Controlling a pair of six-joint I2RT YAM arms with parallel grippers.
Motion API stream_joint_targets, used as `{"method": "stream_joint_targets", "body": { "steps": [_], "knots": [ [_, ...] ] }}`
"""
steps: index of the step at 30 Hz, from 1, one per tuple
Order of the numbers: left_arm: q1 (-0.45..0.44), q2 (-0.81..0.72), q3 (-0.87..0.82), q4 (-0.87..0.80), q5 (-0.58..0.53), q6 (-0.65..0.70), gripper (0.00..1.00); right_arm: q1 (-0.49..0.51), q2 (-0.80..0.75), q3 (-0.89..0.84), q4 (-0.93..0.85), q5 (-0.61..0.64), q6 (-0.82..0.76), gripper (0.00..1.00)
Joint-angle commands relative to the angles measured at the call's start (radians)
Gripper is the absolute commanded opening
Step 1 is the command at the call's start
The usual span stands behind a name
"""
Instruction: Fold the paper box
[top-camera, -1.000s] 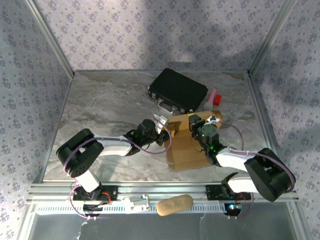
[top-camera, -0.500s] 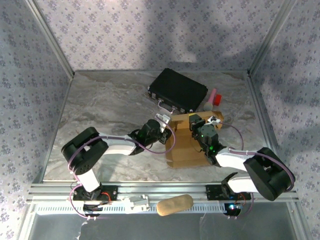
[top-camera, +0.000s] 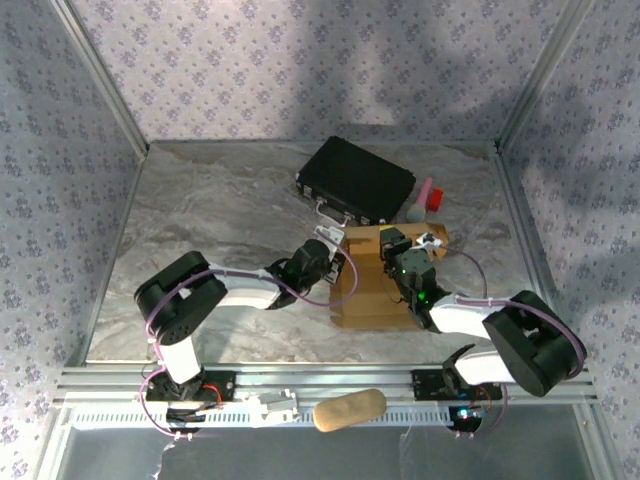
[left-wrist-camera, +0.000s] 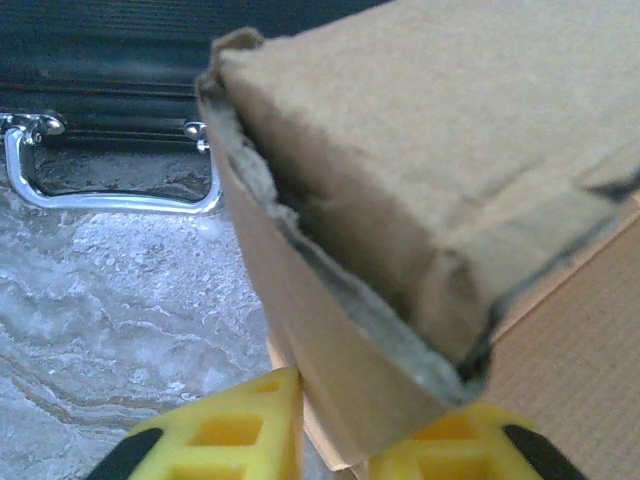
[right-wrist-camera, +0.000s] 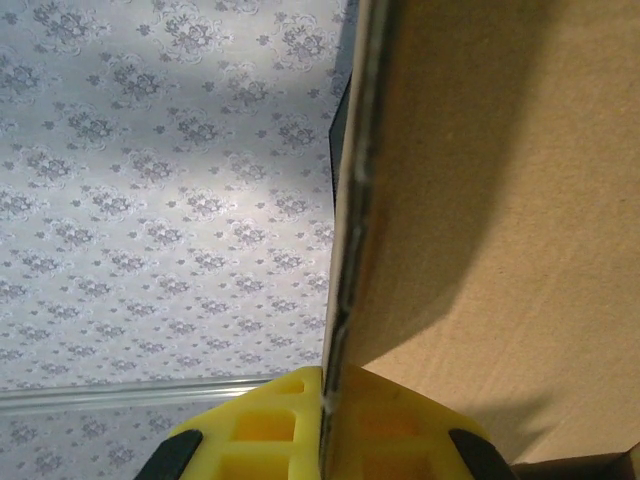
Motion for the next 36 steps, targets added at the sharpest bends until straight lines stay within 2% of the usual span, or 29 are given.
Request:
{"method": "stream_joint_targets", "body": {
  "steps": [1, 7, 11, 19, 22, 27, 32, 34, 35, 36],
  "knots": [
    [-0.019, 0.034, 0.055, 0.025, -0.042, -0.003, 0.14, 0.020, 0.020, -0.010, -0.067, -0.069, 0.001, 0.00],
    [-0.036, 0.062, 0.079, 0.022, -0.085, -0.009, 0.05, 0.020, 0.011, -0.002, -0.082, -0.070, 0.008, 0.00],
    [-0.038, 0.076, 0.097, 0.013, -0.105, -0.020, 0.15, 0.019, 0.010, 0.002, -0.094, -0.076, 0.012, 0.00],
    [-0.042, 0.101, 0.137, -0.024, -0.168, -0.028, 0.23, 0.016, 0.010, 0.008, -0.099, -0.080, 0.019, 0.00],
    [-0.044, 0.112, 0.148, -0.033, -0.185, -0.033, 0.17, 0.012, 0.010, 0.010, -0.101, -0.084, 0.021, 0.00],
    [-0.058, 0.122, 0.159, -0.040, -0.244, -0.042, 0.01, 0.011, 0.011, 0.015, -0.110, -0.086, 0.025, 0.00],
    [-0.063, 0.117, 0.197, -0.146, -0.366, -0.108, 0.00, 0.011, -0.003, 0.032, -0.153, -0.099, 0.026, 0.00],
    [-0.064, 0.112, 0.208, -0.183, -0.408, -0.124, 0.00, 0.011, -0.029, 0.057, -0.231, -0.111, 0.024, 0.00],
    [-0.065, 0.108, 0.216, -0.214, -0.443, -0.135, 0.00, 0.009, -0.051, 0.077, -0.290, -0.121, 0.014, 0.02],
    [-0.066, 0.102, 0.220, -0.244, -0.477, -0.146, 0.00, 0.007, -0.076, 0.107, -0.360, -0.133, -0.003, 0.13]
  ]
}}
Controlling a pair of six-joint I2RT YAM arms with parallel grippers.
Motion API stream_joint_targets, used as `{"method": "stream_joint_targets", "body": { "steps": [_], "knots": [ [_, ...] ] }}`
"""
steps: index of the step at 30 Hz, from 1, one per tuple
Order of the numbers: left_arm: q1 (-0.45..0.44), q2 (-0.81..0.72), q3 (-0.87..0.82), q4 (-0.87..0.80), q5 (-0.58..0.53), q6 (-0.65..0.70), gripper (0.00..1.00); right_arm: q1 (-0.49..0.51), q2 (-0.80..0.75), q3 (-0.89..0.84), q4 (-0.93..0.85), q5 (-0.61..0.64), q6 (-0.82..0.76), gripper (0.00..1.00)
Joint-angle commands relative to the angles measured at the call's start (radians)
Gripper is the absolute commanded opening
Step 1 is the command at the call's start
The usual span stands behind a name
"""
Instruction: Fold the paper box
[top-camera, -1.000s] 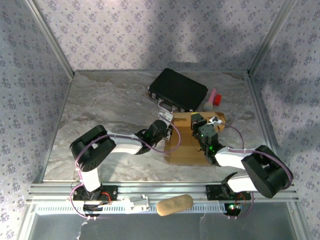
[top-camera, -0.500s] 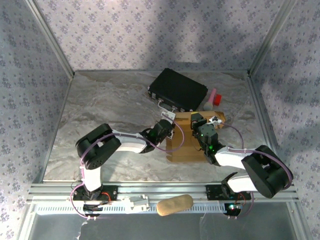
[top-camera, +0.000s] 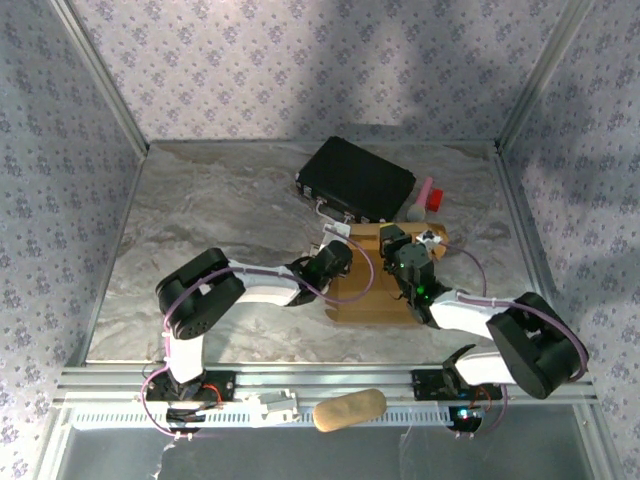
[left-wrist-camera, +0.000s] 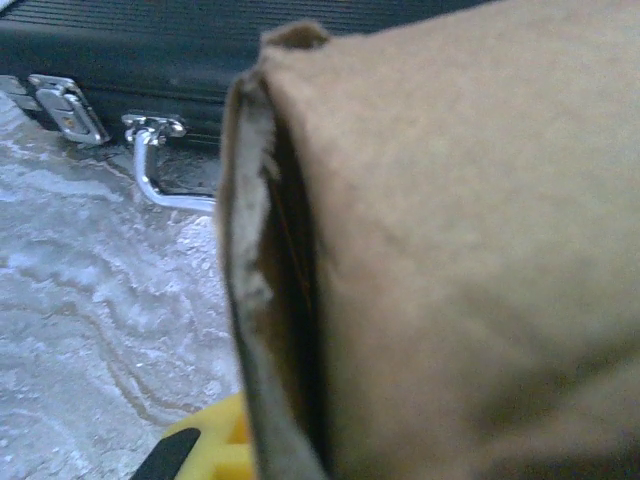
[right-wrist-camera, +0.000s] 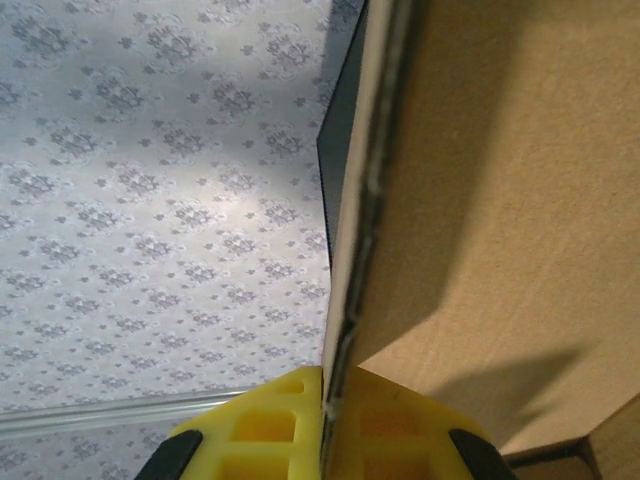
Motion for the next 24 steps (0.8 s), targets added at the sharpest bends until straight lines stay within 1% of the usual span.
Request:
{"method": "stream_joint_targets", "body": {
  "steps": [1, 3, 5, 6, 8, 11, 14, 18, 24],
  "knots": [
    [0.001, -0.012, 0.049, -0.081, -0.140, -0.044, 0.00, 0.013, -0.073, 0.073, -0.275, -0.123, -0.049, 0.22],
    [0.004, -0.029, 0.037, -0.081, -0.153, -0.018, 0.00, 0.015, -0.134, 0.117, -0.381, -0.119, -0.091, 0.41],
    [0.009, -0.048, 0.032, -0.088, -0.153, 0.008, 0.00, 0.012, -0.195, 0.155, -0.482, -0.111, -0.113, 0.58],
    [0.012, -0.062, 0.026, -0.089, -0.147, 0.023, 0.00, 0.005, -0.225, 0.171, -0.530, -0.110, -0.125, 0.64],
    [0.022, -0.091, 0.017, -0.107, -0.137, 0.046, 0.00, -0.013, -0.287, 0.206, -0.620, -0.118, -0.153, 0.71],
    [0.046, -0.126, 0.019, -0.179, -0.108, 0.059, 0.00, -0.067, -0.349, 0.271, -0.765, -0.184, -0.197, 0.74],
    [0.066, -0.156, 0.022, -0.255, -0.089, 0.051, 0.00, -0.129, -0.384, 0.322, -0.868, -0.247, -0.250, 0.73],
    [0.075, -0.195, 0.007, -0.301, -0.072, 0.007, 0.00, -0.194, -0.385, 0.352, -0.895, -0.293, -0.301, 0.70],
    [0.075, -0.202, 0.016, -0.328, -0.067, -0.009, 0.00, -0.261, -0.299, 0.353, -0.857, -0.361, -0.318, 0.67]
  ]
}}
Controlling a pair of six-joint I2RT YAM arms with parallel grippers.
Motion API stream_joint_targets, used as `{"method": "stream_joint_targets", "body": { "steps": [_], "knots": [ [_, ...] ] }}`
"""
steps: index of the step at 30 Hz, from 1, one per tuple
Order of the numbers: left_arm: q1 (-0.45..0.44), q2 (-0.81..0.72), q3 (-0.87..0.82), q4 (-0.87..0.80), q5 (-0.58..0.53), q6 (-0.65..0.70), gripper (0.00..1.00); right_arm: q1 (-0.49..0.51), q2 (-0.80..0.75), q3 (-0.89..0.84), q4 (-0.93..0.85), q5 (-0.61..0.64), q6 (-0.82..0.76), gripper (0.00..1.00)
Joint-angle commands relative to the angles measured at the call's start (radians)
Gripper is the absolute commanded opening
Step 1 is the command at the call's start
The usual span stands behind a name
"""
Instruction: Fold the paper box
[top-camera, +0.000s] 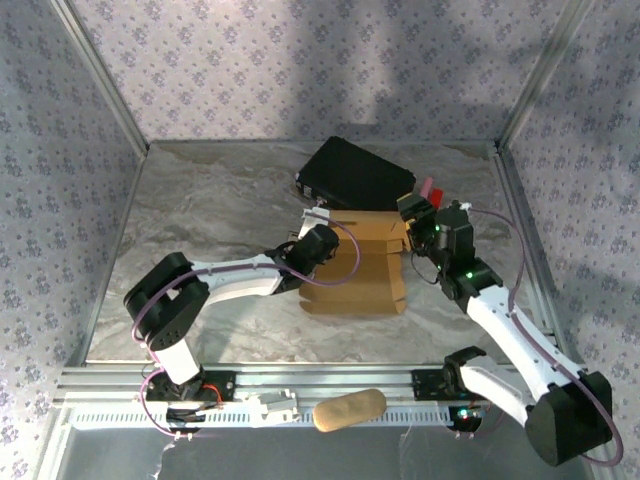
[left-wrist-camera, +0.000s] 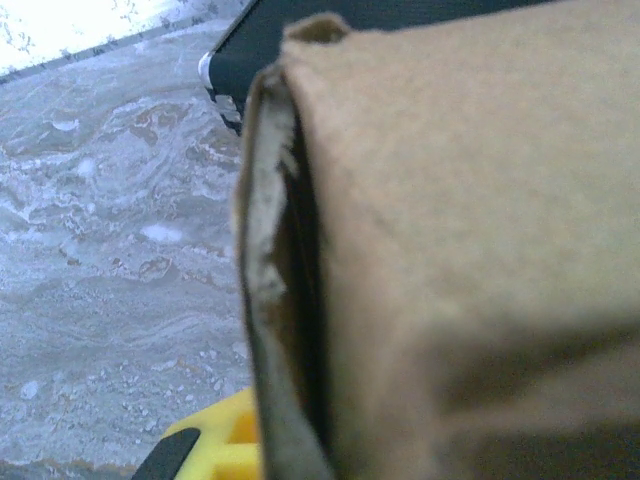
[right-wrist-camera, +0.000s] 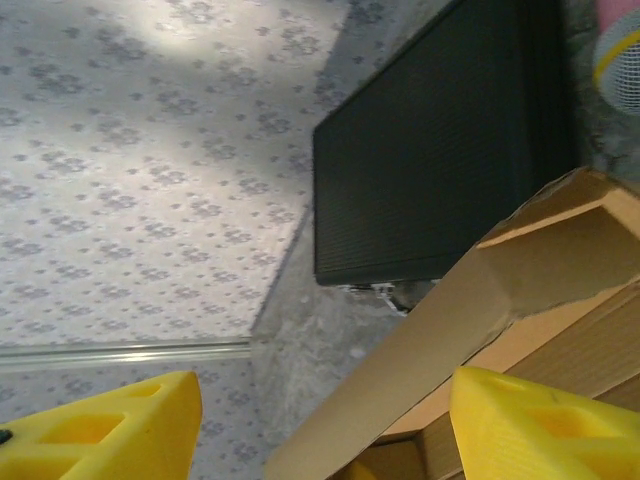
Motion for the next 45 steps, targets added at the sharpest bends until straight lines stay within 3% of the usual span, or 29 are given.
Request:
{"method": "stream_joint_targets", "body": {
  "steps": [1, 6, 18, 27, 36, 41, 45],
  "knots": [
    [-0.002, -0.033, 0.001, -0.038, 0.010, -0.018, 0.00, -0.033, 0.048, 0.024, -0.024, -0.065, -0.051, 0.67],
    [-0.002, -0.044, -0.002, -0.043, 0.010, -0.012, 0.00, -0.094, 0.100, 0.024, -0.001, -0.124, -0.080, 0.64],
    [-0.002, -0.045, -0.005, -0.029, 0.023, -0.007, 0.00, -0.109, 0.203, 0.026, 0.077, -0.211, -0.090, 0.63],
    [-0.002, -0.050, -0.009, -0.022, 0.037, -0.007, 0.00, -0.128, 0.161, 0.026, 0.051, -0.223, -0.103, 0.63],
    [-0.001, -0.067, -0.019, -0.015, 0.054, -0.014, 0.00, -0.109, 0.257, 0.031, 0.234, -0.296, -0.046, 0.62],
    [0.035, -0.094, -0.029, -0.031, 0.102, -0.064, 0.00, -0.078, 0.215, 0.038, 0.184, -0.276, -0.113, 0.67],
    [0.066, -0.117, -0.030, -0.049, 0.141, -0.072, 0.00, -0.099, 0.097, -0.068, 0.178, -0.237, -0.158, 0.71]
  ]
}}
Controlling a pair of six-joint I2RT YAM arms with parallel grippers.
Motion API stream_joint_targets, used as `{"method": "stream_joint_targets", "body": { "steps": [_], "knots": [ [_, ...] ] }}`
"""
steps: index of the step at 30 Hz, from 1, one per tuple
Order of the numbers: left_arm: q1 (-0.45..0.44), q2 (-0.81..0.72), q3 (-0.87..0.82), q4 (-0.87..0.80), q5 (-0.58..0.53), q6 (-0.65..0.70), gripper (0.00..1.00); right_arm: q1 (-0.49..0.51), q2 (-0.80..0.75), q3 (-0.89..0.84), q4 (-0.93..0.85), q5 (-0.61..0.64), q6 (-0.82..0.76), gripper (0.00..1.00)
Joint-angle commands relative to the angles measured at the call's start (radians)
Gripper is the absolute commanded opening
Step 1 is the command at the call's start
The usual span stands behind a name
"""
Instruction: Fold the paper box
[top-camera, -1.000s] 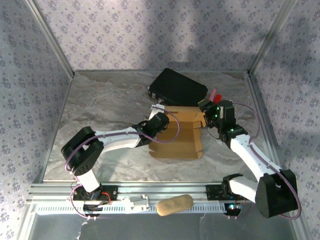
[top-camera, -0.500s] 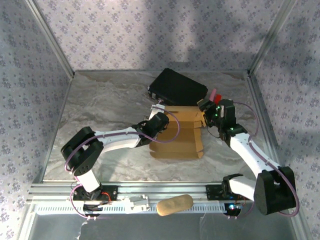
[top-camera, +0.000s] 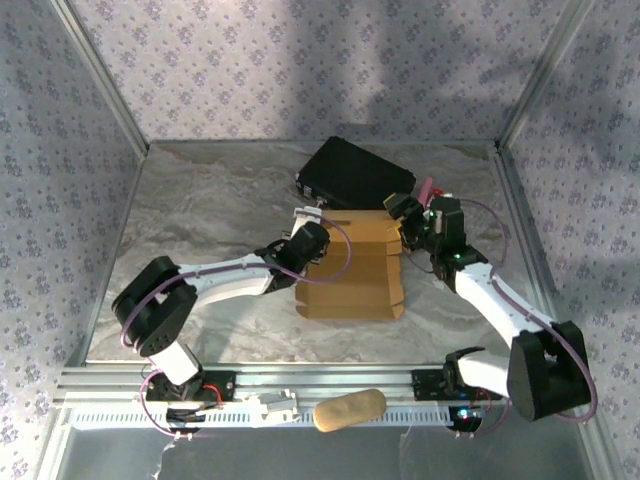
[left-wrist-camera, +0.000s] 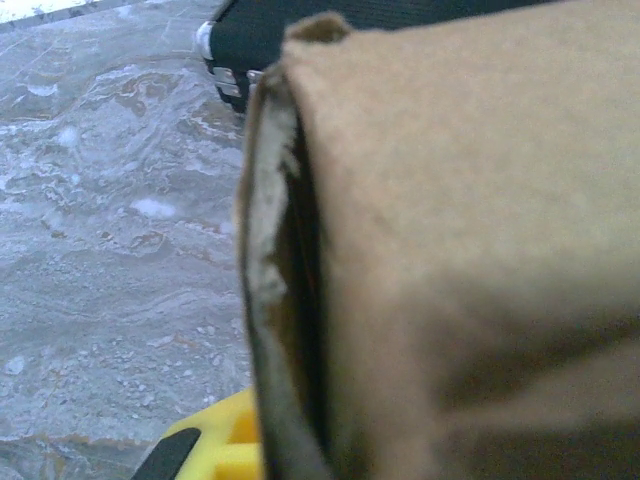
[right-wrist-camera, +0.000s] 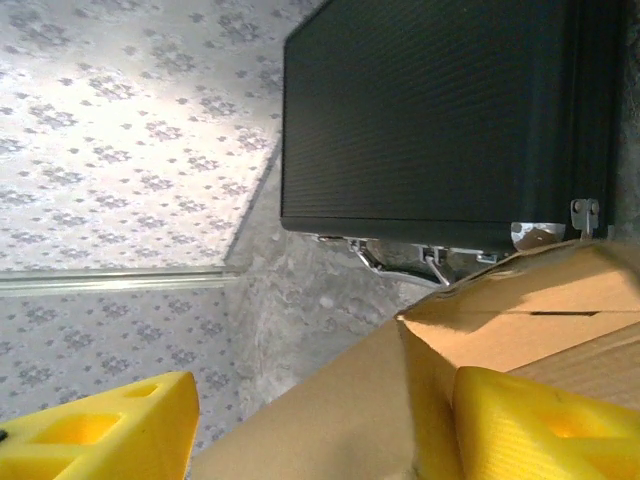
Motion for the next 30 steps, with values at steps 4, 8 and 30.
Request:
{"method": "stream_joint_targets", "body": {
  "steps": [4, 8, 30],
  "knots": [
    [0.044, -0.057, 0.033, -0.063, 0.063, -0.021, 0.00, 0.028, -0.258, -0.138, -0.050, 0.138, -0.181, 0.72],
    [0.082, -0.077, 0.063, -0.121, 0.104, -0.028, 0.00, 0.101, -0.304, -0.228, -0.036, 0.223, -0.254, 0.64],
    [0.114, -0.147, 0.123, -0.254, 0.158, -0.003, 0.00, 0.125, 0.116, -0.090, 0.094, 0.244, -0.360, 0.52]
  ]
}}
